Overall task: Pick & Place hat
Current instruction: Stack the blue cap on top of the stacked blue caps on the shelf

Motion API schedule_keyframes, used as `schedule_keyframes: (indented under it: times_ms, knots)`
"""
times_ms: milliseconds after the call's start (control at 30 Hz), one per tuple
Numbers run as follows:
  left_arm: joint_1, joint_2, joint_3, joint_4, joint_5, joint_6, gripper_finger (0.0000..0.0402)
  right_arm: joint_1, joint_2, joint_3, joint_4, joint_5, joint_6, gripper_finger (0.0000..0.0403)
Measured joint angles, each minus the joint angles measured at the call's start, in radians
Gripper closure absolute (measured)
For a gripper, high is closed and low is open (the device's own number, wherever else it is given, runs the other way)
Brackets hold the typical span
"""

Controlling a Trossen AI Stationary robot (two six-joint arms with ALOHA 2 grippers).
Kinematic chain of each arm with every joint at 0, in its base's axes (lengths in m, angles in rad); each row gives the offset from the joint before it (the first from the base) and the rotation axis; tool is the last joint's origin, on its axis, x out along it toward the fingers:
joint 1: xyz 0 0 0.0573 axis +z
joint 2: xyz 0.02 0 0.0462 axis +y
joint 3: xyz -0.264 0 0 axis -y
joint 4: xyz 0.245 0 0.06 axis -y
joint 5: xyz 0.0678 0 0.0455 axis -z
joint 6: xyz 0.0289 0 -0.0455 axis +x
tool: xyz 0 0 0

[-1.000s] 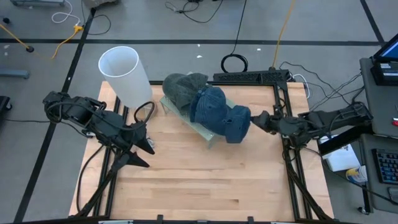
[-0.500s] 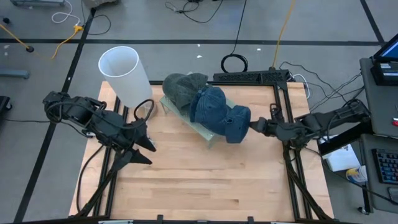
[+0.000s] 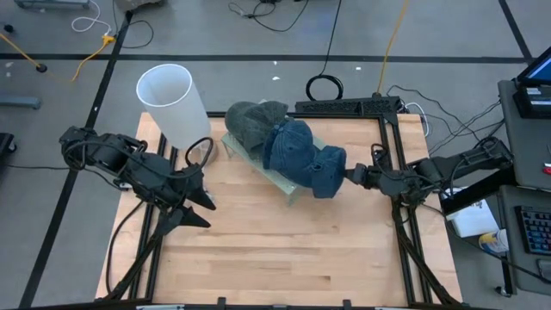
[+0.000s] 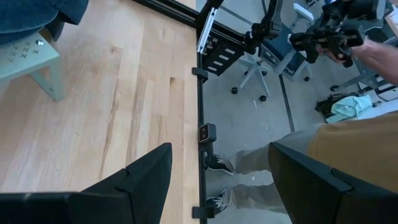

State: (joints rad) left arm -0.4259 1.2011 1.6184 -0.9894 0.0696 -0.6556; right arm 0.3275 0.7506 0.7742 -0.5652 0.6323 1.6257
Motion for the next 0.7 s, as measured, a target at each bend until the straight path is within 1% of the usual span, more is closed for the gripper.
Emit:
schedule_keyframes:
  times_ms: [100, 233, 300, 367, 567, 700]
  knots:
    - [0.000, 0.000, 0.000, 0.000, 0.000, 0.000, 0.0131, 0.000, 0.000, 0.000, 0.000, 0.024, 0.000, 0.0274]
    - [-0.001, 0.000, 0.000, 0.000, 0.007, 0.003, 0.0131, 0.000, 0.000, 0.000, 0.004, 0.053, -0.003, 0.0341]
    - [-0.002, 0.000, 0.000, 0.000, 0.015, 0.006, 0.0131, 0.000, 0.000, 0.000, 0.020, 0.066, -0.032, 0.0372]
    - [-0.002, 0.000, 0.000, -0.001, 0.030, 0.006, 0.0131, 0.000, 0.000, 0.000, 0.025, 0.078, -0.047, 0.0394]
    - [-0.003, 0.000, 0.000, -0.001, 0.044, 0.007, 0.0131, 0.001, -0.003, 0.000, 0.031, 0.073, -0.056, 0.0402]
    - [-0.002, 0.000, 0.000, -0.001, 0.043, 0.014, 0.0131, 0.028, -0.022, 0.000, 0.129, 0.073, -0.100, 0.0402]
